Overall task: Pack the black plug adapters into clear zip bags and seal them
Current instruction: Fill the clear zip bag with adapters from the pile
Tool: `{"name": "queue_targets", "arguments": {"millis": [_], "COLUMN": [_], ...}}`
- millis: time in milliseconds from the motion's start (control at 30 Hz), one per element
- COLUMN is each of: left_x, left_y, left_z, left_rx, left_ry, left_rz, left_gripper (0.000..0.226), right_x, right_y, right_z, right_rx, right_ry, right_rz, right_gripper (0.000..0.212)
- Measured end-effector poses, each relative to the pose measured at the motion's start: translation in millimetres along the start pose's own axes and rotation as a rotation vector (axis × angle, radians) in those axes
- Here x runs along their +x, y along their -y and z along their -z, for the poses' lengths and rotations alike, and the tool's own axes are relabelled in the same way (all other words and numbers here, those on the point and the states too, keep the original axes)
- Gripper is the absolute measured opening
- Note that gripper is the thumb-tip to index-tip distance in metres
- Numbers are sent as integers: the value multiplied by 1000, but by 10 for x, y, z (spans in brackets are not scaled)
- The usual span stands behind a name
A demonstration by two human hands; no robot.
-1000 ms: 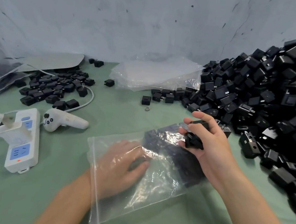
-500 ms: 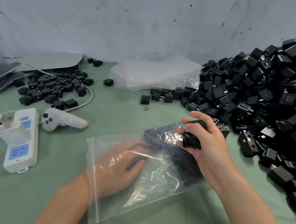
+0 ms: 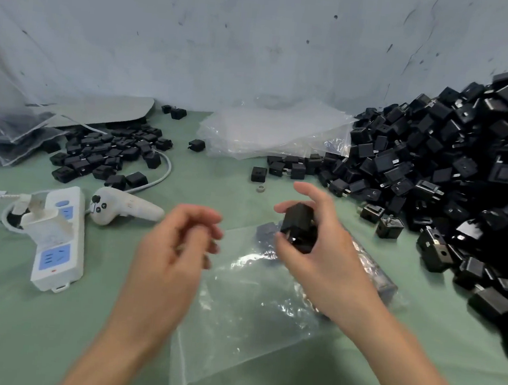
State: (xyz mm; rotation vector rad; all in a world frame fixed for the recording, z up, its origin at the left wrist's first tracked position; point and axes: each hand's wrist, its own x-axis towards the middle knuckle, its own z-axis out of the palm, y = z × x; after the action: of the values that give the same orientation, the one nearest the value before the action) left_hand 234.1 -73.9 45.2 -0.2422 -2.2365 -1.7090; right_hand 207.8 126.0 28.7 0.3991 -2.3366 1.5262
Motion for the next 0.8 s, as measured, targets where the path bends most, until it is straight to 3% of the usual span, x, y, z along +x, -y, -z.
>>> {"name": "queue_targets", "arguments": {"millis": [100, 233, 333, 433, 567, 633, 800], "left_x": [-98, -86, -65, 8, -32, -121, -285], "left_y": [-11, -4, -32, 42, 369, 513, 565], "left_z": [-224, -224, -121, 223, 716, 708, 435], "left_rx": [-8, -108, -37, 53, 208, 323, 461], "left_ry": [201, 230, 231, 1, -203, -158, 118], "left_rz": [32, 131, 125, 113, 354, 385, 142], "left_gripper": [27, 32, 29, 15, 13, 13, 29], "right_x": [-60, -125, -137, -144, -118, -108, -101], "right_y": [130, 191, 183, 144, 0, -64, -186], "right_z": [-112, -136, -120, -87, 60, 137, 225], "right_rx": [-249, -405, -490, -474, -486, -544, -610], "right_ry": [115, 253, 269, 230, 131, 101, 61], "right_rz": [171, 351, 456, 424, 324, 291, 219], "right_gripper": [75, 86, 89, 89, 80, 76, 69]}}
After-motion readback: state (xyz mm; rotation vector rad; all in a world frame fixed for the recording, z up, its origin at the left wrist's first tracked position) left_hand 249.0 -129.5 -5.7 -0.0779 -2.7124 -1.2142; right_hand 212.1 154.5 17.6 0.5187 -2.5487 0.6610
